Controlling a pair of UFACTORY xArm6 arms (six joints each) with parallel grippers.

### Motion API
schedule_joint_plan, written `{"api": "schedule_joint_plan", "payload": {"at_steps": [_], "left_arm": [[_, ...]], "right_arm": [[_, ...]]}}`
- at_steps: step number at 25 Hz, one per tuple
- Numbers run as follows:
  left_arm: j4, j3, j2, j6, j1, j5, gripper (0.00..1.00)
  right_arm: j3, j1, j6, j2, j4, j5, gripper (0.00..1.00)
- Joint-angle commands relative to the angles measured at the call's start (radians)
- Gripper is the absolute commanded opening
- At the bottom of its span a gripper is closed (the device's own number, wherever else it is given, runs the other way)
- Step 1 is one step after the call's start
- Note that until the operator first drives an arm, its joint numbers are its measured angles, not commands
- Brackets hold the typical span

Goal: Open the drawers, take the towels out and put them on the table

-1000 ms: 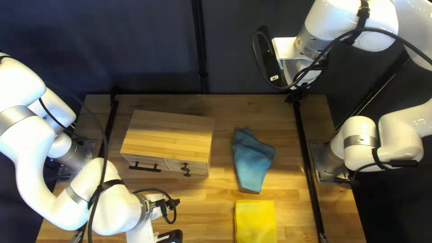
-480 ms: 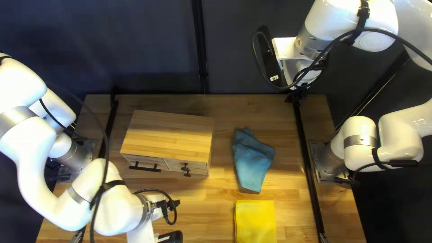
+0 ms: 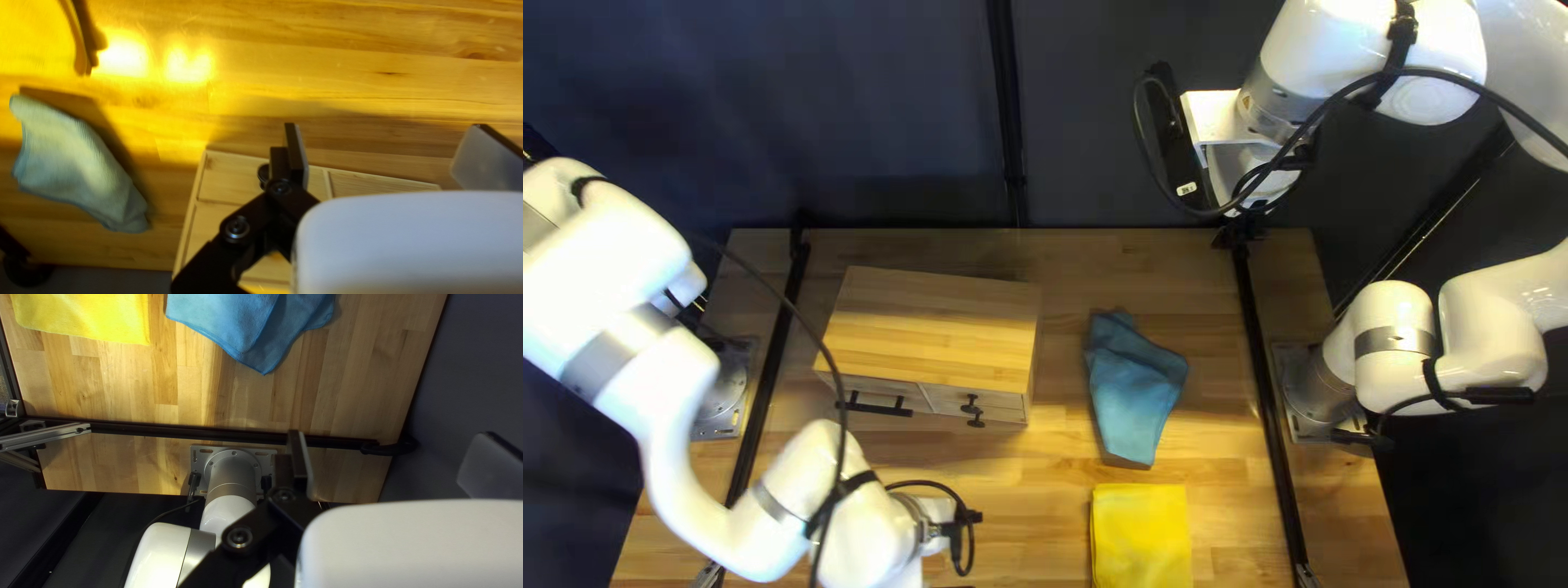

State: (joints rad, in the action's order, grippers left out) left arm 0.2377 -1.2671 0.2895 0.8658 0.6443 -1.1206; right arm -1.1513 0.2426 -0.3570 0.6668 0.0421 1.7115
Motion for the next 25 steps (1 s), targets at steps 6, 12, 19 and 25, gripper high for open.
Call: {"api": "schedule_joint_plan", "payload": {"at_steps": [6, 12, 19, 25], "left_arm": [[0.044, 0.012, 0.058, 0.102, -0.049, 0.062, 1.0], [0.044, 0.012, 0.058, 0.102, -0.049, 0.062, 1.0], [0.044, 0.012, 0.058, 0.102, -0.049, 0.062, 1.0], [0.066, 0.042, 0.071, 0.113, -0.073, 0.09, 1.0]], "right_arm": [[0.0, 0.0, 0.0, 0.0, 0.0, 0.0, 1.0], [0.0, 0.0, 0.0, 0.0, 0.0, 0.0, 1.0], [0.0, 0.0, 0.0, 0.0, 0.0, 0.0, 1.0], [0.0, 0.0, 0.0, 0.0, 0.0, 0.0, 1.0]]}}
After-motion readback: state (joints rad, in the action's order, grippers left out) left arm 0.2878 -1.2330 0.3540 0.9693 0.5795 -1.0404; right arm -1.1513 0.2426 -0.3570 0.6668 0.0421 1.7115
